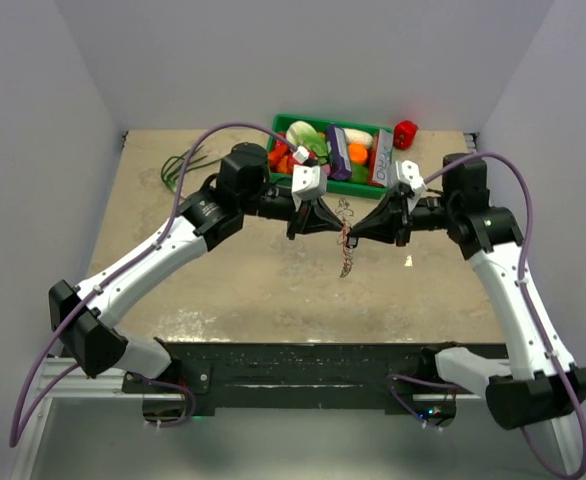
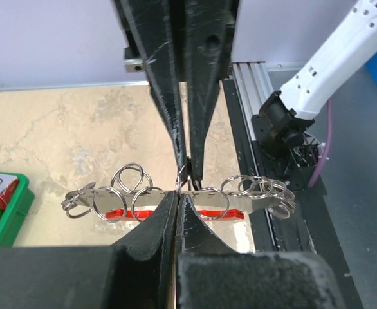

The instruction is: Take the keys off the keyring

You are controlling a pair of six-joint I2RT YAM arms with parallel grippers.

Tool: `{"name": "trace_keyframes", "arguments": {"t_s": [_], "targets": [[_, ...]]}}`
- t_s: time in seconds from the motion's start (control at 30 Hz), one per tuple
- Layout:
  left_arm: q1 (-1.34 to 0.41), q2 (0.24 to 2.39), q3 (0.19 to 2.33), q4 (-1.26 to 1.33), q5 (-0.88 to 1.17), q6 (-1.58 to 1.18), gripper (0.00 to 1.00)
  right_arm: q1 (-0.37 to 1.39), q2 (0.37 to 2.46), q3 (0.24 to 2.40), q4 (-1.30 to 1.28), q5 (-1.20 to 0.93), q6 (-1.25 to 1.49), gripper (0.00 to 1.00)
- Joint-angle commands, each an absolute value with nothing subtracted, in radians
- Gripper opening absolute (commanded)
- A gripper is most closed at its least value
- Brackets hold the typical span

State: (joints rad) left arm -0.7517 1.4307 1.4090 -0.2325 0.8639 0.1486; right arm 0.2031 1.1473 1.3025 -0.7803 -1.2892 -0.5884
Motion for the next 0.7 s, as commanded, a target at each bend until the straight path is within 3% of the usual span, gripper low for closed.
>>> {"name": "trace_keyframes", "arguments": {"t_s": [0.0,0.3,0.67], "targets": [[-0.75,1.407,1.399,-0.17,0.833,0.127,0.0,0.233,1.064,1.319,-0.584,-1.146,-0.461,0.0],[-0.767,1.417,1.399,-0.152,0.781,0.077,0.0,0.323,1.042,1.377,-0.623,-0.85,-0.482,0.0],[-0.796,1.416,1.394,-0.176,0.759,0.094,0.0,0.374,1.046,1.46,-0.67,-0.657,-0.537,0.0]]}}
